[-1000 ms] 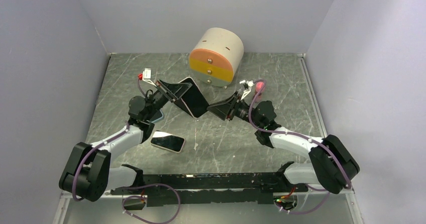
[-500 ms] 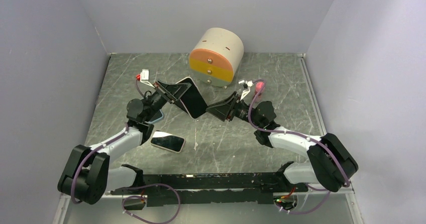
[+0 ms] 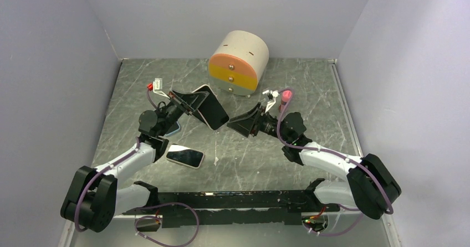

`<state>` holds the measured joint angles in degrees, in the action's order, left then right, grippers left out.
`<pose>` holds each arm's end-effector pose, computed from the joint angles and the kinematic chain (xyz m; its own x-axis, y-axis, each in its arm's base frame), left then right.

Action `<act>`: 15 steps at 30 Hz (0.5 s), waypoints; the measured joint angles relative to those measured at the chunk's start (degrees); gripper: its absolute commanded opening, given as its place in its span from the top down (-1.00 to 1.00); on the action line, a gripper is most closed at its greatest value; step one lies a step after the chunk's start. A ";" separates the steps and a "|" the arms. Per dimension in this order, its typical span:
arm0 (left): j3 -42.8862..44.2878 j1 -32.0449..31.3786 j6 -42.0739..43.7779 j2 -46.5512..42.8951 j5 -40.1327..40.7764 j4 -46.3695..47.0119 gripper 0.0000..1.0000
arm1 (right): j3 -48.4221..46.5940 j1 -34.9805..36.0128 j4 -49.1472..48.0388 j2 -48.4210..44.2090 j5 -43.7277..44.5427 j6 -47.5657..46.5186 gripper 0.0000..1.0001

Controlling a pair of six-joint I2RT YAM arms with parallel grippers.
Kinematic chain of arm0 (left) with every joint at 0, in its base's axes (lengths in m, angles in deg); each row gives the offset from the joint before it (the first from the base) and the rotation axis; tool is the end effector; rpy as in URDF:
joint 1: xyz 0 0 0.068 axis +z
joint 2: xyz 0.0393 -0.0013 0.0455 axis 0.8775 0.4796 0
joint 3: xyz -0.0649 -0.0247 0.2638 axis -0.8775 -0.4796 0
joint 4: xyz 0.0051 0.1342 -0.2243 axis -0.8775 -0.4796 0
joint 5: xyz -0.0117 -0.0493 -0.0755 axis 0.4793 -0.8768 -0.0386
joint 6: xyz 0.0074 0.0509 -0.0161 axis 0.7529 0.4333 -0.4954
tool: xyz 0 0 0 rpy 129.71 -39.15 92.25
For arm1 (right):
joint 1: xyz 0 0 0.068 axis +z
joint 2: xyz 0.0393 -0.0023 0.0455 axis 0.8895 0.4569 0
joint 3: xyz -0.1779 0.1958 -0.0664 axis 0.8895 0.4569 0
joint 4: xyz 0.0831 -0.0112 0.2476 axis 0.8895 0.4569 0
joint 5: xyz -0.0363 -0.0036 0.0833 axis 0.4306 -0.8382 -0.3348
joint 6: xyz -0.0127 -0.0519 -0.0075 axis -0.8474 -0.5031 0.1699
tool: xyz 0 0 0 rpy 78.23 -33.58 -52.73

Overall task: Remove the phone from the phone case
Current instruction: Remove the phone case from the phone.

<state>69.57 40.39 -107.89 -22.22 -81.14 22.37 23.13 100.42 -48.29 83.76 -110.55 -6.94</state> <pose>0.2184 -0.0972 0.2860 -0.4225 -0.7362 -0.5287 0.5969 0.2129 -0.7736 0.1881 0.1680 0.2638 -0.5643 0.3580 -0.7439 -0.7471 0.1619 0.6447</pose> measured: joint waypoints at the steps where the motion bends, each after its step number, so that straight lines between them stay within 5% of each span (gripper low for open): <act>1: -0.11 0.02 0.04 0.00 0.28 0.04 0.95 | 0.00 0.09 0.37 0.00 0.02 0.00 -0.02; 15: -0.24 0.00 -1.84 1.40 -0.46 5.07 0.95 | 0.00 0.09 -0.44 0.92 0.90 1.07 -0.02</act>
<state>69.33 40.39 -109.72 -20.82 -81.60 27.44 23.13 100.50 -48.73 84.68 -109.66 -5.87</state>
